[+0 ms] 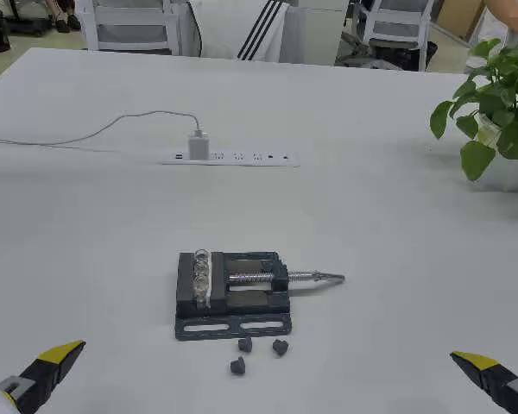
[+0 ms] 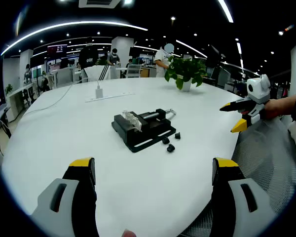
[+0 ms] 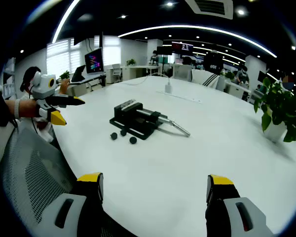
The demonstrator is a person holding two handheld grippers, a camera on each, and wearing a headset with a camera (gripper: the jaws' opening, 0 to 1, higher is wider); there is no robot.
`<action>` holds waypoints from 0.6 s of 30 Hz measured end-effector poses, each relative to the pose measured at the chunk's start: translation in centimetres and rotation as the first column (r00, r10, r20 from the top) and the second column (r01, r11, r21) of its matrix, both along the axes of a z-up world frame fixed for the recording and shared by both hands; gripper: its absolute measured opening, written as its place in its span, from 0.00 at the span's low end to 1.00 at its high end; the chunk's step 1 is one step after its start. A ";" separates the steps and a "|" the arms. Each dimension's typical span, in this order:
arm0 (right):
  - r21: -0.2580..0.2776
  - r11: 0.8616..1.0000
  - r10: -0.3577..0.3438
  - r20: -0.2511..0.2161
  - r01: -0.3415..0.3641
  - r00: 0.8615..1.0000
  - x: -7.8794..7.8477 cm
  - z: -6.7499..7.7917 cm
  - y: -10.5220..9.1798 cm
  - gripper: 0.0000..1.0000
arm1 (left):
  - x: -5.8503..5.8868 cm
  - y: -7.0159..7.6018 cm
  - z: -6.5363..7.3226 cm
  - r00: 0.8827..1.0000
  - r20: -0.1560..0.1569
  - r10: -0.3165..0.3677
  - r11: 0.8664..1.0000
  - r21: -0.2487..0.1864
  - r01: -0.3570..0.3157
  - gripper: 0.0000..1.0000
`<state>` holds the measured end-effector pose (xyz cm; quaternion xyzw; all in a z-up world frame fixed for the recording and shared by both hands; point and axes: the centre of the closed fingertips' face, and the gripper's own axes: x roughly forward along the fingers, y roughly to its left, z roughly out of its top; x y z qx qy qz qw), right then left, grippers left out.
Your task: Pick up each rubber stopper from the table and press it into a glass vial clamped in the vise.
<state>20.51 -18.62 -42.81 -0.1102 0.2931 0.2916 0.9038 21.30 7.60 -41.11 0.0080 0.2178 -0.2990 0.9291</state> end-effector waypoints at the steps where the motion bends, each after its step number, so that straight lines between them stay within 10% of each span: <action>1: 0.000 1.000 0.000 0.001 0.000 1.000 0.0 0.0 0.0 0.85 | 0.0 0.0 0.0 1.000 -0.001 -0.001 1.000 -0.001 0.001 0.98; 18: 0.027 0.999 -0.026 0.006 0.025 1.000 0.2 0.4 -0.2 0.80 | 0.3 0.0 -0.4 1.000 -0.010 -0.005 1.000 -0.003 0.005 0.97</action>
